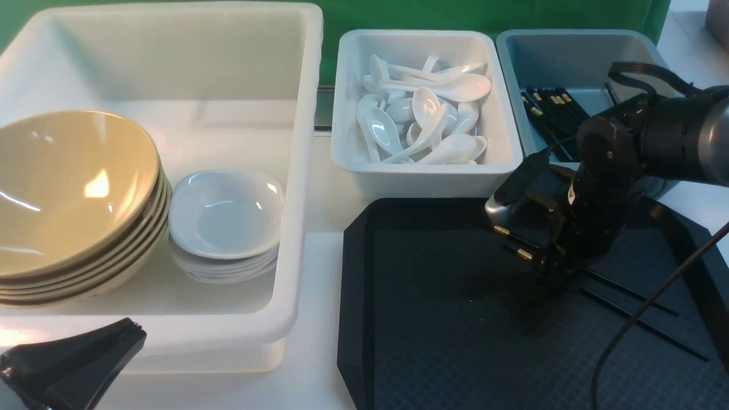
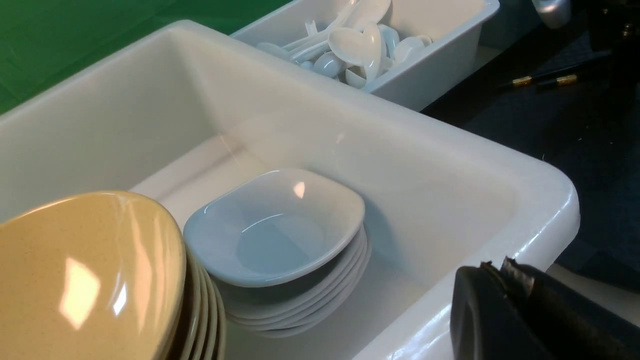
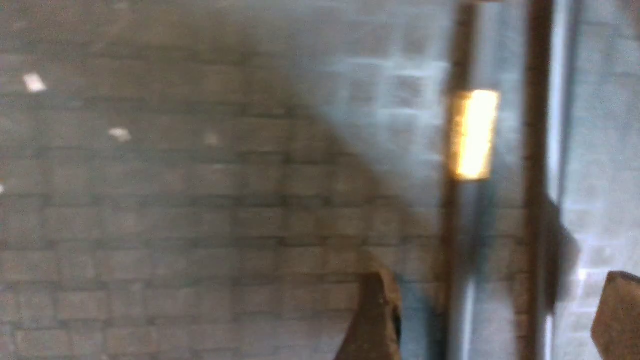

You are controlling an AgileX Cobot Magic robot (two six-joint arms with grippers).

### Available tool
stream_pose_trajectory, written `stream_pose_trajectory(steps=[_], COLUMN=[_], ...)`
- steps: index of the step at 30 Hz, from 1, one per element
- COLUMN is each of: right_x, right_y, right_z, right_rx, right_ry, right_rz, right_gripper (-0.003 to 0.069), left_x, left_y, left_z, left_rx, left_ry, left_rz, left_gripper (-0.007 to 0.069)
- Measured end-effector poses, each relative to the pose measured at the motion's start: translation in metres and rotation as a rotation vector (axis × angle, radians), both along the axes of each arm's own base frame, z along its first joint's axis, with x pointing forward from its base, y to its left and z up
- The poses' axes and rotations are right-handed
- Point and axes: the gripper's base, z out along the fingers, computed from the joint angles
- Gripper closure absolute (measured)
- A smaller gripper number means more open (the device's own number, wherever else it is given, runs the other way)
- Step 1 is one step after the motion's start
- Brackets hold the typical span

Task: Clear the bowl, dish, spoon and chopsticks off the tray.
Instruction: Use the right arm to grab a chopstick

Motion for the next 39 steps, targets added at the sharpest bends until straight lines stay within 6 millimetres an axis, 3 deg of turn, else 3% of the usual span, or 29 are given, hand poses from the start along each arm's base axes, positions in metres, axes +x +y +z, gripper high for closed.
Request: stream_pose_trajectory(steps=[4,8,10,16,21,25,28,33,39], right_x=[0.005,0.008,0.010,0.005,-0.003,-0.021,-0.035,-0.042,-0.044], right_y=[-0.012,-0.022,-0.022,-0.008,0.010,0.033,0.046,0.045,0.042], right_z=[-0.005,-0.010,-0.010,-0.010,-0.006,0.002,0.022,0.048,0.055], right_rx=[0.063,0.132,0.131,0.117,0.119,0.140,0.152,0.169,0.154], right_ry=[0.043,0.106,0.105,0.121,0.127,0.164,0.145,0.084,0.073], right_rz=[-0.092,-0.130,-0.117,-0.067,-0.020,0.044,0.113,0.139,0.150], right_gripper=[0.0095,0.0170,0.0233,0.0524,0.0527,0.0527,0.0604,0.0622,0.0622], left_x=[0.000,0.000,0.000,0.000,0.000,0.000,0.000,0.000,0.000], left_y=[0.000,0.000,0.000,0.000,0.000,0.000,0.000,0.000,0.000], left_z=[0.000,0.000,0.000,0.000,0.000,0.000,0.000,0.000,0.000], left_rx=[0.000,-0.001,-0.001,0.000,0.000,0.000,0.000,0.000,0.000], left_ry=[-0.001,-0.002,-0.003,-0.006,-0.006,-0.006,-0.006,-0.006,-0.006], left_rz=[0.000,0.000,0.000,0.000,0.000,0.000,0.000,0.000,0.000], left_gripper=[0.0633,0.0633,0.0633,0.0633,0.0633,0.0633,0.0633,0.0633,0.0633])
